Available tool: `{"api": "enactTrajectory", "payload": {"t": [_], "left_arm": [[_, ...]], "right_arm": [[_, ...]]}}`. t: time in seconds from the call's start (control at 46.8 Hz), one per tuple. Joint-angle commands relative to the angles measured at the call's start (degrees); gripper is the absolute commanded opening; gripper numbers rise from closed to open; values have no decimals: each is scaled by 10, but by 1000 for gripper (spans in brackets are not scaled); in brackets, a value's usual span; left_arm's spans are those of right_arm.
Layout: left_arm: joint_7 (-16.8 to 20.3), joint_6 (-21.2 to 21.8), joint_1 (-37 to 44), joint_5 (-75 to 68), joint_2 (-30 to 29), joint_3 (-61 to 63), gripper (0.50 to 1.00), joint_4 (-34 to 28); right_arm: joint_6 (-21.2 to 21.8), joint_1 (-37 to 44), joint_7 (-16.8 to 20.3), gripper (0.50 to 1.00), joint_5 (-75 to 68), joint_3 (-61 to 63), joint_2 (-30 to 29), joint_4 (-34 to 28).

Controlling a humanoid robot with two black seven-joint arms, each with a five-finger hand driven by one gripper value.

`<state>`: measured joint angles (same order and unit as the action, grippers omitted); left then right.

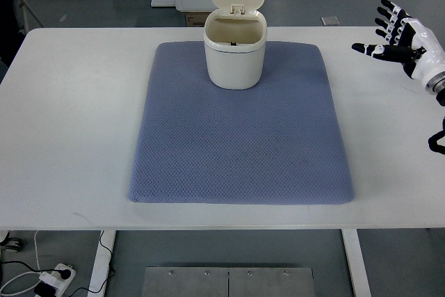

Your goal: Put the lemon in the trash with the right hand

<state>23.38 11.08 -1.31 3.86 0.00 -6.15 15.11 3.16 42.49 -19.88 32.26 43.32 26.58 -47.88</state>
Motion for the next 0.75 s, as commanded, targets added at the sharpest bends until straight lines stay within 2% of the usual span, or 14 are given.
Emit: {"api": "enactTrajectory", "payload": {"t": [0.0, 0.257, 0.727], "left_arm": [[0, 0, 0, 0, 0, 0, 1000, 0], [0, 0, 0, 0, 0, 0, 1000, 0], [0, 0, 0, 0, 0, 0, 1000, 0]], "right_arm": [[-1, -19, -8, 1000, 0, 26, -13, 0], [-4, -58, 12, 1000, -5, 95, -56, 0], [-5, -104, 7, 1000, -25, 143, -138, 0]]}}
